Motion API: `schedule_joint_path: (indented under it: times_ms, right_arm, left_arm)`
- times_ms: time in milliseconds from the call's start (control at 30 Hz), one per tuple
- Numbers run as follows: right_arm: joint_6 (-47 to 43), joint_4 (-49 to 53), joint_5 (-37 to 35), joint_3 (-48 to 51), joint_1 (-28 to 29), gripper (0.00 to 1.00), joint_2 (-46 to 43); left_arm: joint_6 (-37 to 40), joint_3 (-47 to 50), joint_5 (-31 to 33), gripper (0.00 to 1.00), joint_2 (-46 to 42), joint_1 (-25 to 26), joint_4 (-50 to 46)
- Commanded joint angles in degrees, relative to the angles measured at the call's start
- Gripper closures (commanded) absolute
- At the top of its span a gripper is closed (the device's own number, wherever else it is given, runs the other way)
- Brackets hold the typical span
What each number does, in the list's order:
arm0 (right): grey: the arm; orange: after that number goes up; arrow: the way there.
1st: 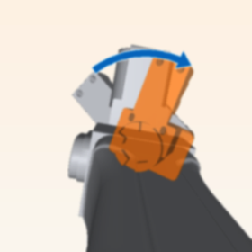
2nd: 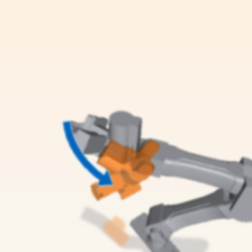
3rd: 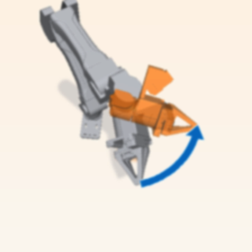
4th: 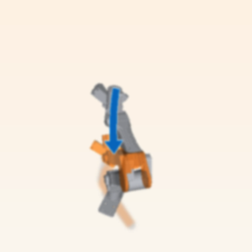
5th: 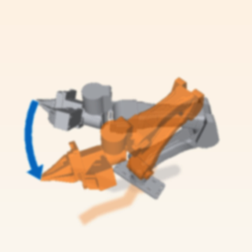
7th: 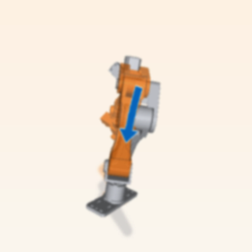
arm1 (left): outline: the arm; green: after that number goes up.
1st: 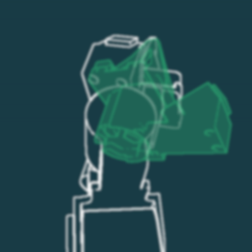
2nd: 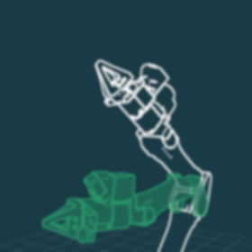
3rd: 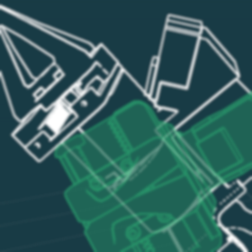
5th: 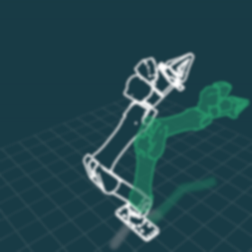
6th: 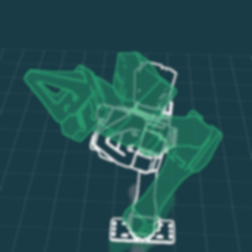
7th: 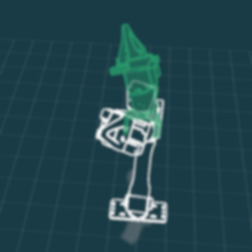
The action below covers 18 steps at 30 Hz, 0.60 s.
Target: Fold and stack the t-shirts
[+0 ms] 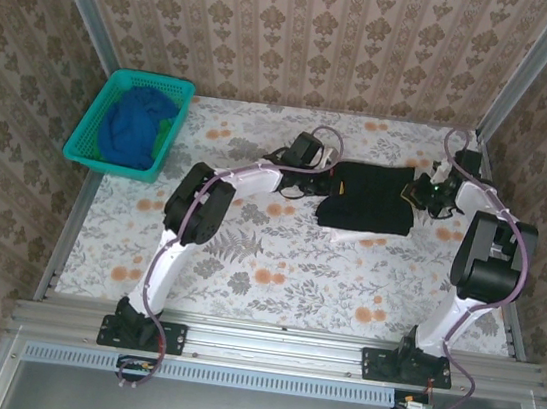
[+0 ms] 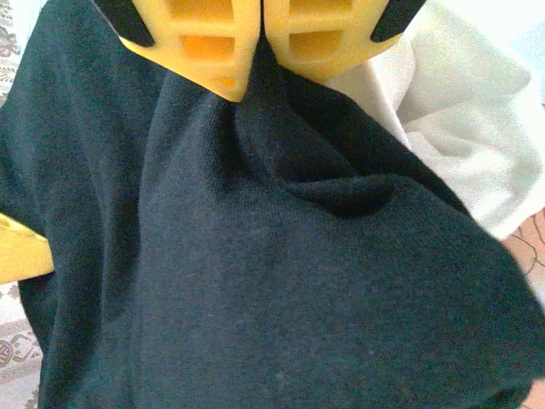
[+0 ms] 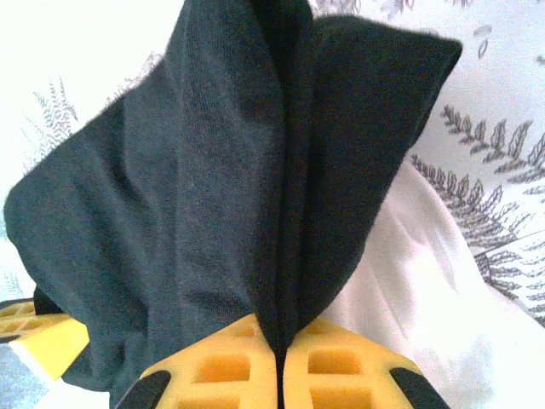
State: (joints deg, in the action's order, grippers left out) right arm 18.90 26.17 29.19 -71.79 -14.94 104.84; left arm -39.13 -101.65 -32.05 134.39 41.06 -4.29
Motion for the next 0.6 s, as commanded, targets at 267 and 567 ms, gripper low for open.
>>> schedule_joint_path:
  times_ms: [267,567]
  right_arm:
    - [-3.83,11.39,-5.38,-7.59,-0.74,1.00,-3.86]
    - [-5.63,13.54,-5.96,-9.98,-1.83,1.00,-0.06]
  left_arm:
    - [0.61,-3.38,3.22,1.00,-10.81,0.23,-14.37]
    - [-1.22,-0.33,3.02,1.00,-14.06,1.50,-15.17]
